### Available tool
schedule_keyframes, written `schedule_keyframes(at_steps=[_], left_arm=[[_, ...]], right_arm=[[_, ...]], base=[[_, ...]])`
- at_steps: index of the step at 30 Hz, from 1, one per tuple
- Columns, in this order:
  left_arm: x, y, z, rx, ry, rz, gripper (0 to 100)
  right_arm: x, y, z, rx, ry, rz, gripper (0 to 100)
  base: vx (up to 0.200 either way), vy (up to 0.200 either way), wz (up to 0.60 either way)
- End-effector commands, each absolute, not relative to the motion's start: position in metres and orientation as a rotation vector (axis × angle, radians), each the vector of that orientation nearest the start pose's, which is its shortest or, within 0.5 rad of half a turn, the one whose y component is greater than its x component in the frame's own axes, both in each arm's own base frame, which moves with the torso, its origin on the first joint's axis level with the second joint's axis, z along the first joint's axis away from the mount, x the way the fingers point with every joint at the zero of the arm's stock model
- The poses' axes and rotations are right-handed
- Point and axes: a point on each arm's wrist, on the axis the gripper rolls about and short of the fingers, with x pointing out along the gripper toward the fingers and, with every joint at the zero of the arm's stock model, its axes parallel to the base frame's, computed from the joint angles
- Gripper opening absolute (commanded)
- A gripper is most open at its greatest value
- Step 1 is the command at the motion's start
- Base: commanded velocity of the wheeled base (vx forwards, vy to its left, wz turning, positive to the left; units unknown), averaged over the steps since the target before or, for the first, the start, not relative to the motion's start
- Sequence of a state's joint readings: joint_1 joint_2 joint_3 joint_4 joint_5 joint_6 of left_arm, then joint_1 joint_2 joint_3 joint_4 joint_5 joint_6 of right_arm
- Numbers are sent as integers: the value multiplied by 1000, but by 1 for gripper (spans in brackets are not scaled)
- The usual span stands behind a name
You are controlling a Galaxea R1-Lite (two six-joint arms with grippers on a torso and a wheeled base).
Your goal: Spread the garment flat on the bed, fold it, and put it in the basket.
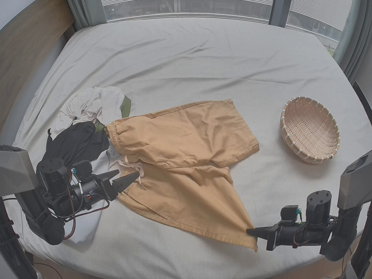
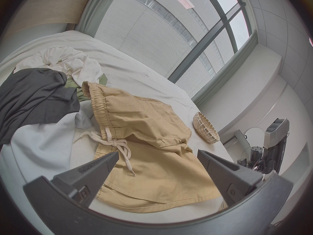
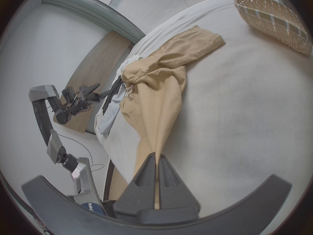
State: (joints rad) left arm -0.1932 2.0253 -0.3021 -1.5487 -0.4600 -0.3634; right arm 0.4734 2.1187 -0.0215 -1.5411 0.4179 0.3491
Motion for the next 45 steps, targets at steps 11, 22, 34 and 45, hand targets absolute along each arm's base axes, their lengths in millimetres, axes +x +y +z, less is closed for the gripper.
schedule_keyframes(at_steps=[11,22,34,45], left_arm=[[270,-63,67,-373,299,-612,100],[271,-63,67,-372,294,-613,100],[271,-64,68,-372,293,-615,100],[269,-63,66,-373,302,-610,100]], right_arm=[[249,121,14,334,544,689,100],[297,130,-4,392,484,648,100],[324,140,-16,402,434,656,0],[332,150,-14,403,396,683,0]], base=[[0,0,0],[0,0,0],[0,0,0],[0,0,0]])
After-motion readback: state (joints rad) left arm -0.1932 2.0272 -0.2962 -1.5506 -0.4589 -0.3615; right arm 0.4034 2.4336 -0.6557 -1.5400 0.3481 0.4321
